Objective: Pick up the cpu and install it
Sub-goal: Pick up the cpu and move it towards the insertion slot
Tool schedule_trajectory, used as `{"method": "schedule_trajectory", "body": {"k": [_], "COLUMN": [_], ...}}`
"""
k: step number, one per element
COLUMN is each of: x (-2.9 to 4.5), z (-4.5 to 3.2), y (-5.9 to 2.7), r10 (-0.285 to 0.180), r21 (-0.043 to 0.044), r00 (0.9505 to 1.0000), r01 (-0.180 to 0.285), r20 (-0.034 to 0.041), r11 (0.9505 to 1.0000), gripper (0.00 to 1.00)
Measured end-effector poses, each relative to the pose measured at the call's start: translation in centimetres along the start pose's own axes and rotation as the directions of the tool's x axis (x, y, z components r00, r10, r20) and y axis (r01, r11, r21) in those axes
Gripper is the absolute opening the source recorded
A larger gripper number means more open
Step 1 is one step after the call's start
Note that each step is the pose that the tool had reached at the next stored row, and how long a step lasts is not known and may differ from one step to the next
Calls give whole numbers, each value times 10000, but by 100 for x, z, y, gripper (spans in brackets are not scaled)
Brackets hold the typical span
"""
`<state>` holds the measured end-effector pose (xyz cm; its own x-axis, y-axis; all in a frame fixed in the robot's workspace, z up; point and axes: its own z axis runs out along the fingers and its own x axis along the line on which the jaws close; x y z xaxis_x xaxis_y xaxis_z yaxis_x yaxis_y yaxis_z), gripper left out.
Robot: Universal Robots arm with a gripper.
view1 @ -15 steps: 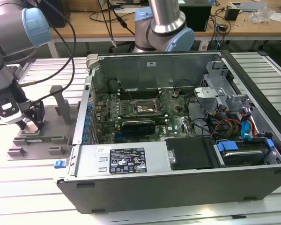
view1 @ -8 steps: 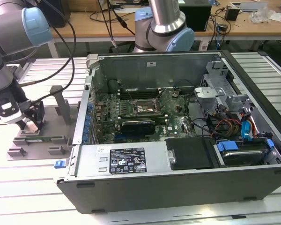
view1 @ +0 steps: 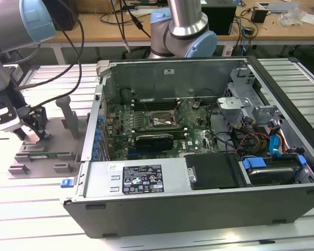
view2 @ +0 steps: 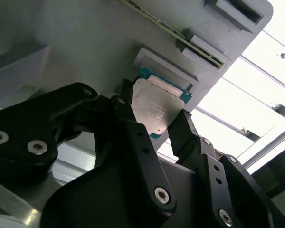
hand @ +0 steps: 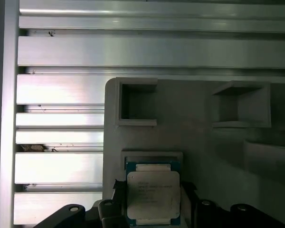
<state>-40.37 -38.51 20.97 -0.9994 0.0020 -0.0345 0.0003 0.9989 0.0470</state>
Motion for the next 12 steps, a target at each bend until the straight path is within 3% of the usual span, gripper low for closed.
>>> {"method": "schedule_trajectory", "body": {"k": [12], "x": [0], "z": [-11], "y": [0], "r10": [0], "r21": [1], "r00": [10000], "r01": [0], "r20": [-1], "r11": [10000], "gripper": [54]}}
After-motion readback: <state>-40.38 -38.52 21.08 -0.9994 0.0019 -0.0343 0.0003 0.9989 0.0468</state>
